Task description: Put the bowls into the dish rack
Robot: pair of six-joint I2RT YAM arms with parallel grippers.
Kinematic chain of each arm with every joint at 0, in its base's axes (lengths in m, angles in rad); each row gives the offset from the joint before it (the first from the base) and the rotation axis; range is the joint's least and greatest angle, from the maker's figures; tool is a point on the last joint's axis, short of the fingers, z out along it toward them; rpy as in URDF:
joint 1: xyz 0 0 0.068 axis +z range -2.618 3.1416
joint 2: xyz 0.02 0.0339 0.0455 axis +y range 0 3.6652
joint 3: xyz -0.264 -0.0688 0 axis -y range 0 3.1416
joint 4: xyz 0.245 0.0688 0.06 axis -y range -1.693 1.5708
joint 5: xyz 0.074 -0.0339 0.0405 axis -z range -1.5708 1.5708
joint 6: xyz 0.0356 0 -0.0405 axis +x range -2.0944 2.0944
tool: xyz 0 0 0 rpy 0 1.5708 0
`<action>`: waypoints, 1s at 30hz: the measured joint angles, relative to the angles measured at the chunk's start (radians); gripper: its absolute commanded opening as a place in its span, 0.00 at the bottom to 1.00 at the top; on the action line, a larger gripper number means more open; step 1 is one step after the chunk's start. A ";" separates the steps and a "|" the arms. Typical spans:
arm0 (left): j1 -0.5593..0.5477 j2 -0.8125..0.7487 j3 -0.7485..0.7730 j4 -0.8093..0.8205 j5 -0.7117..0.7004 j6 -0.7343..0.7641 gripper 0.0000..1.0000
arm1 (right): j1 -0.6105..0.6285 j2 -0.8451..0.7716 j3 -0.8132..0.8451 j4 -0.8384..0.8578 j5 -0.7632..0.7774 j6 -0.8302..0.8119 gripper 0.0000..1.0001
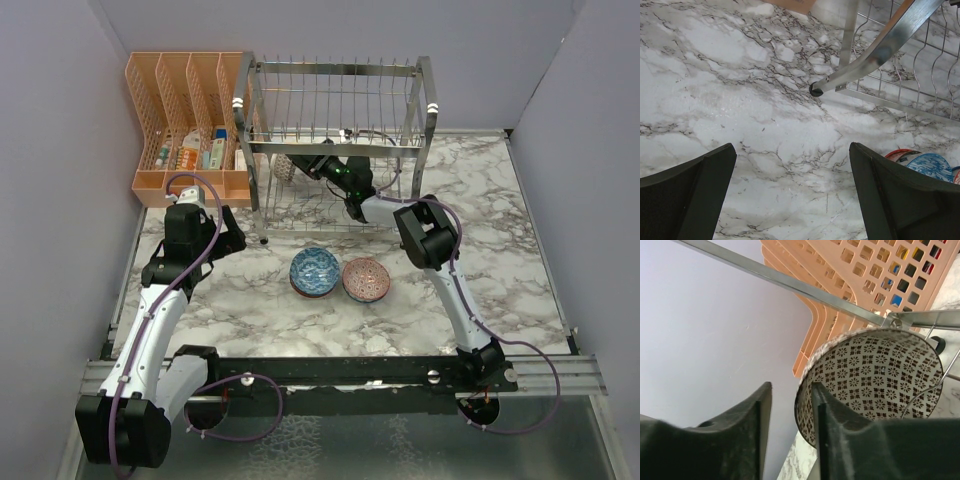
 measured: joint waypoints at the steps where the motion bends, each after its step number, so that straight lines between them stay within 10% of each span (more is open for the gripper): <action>1: 0.000 0.000 0.000 0.000 0.000 0.000 0.99 | -0.001 0.000 0.000 0.002 -0.002 -0.002 0.40; 30: 0.003 0.000 0.000 0.000 0.000 0.000 0.99 | -0.001 -0.201 -0.303 0.144 -0.082 -0.021 0.51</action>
